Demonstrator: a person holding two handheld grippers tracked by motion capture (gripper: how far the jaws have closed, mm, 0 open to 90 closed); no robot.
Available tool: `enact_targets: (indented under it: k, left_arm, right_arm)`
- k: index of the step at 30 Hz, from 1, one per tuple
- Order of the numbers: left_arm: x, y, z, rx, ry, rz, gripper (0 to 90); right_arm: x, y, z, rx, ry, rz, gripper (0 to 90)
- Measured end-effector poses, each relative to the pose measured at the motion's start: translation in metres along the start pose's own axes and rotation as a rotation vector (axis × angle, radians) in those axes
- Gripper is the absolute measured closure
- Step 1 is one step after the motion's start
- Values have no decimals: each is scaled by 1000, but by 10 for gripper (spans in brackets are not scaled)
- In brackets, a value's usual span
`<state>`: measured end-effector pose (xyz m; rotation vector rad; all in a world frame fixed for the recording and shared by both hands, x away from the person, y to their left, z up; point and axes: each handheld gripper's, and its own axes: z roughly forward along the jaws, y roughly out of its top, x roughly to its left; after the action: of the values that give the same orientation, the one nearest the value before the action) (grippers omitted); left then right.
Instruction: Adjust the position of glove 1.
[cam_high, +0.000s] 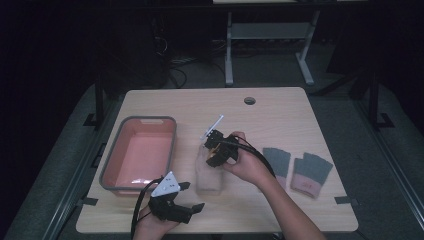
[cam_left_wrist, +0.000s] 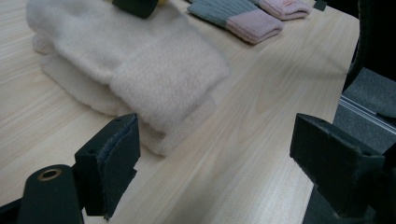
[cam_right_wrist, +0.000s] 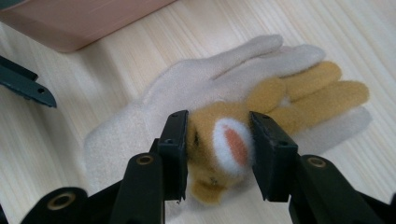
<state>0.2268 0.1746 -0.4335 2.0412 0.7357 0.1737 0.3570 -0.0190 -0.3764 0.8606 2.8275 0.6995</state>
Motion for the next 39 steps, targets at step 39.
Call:
enact_targets:
  k: [39]
  left_arm:
    - [2,-1,2,14,7,-5,162]
  right_arm:
    - [6,6,30,3,-18,-64,420]
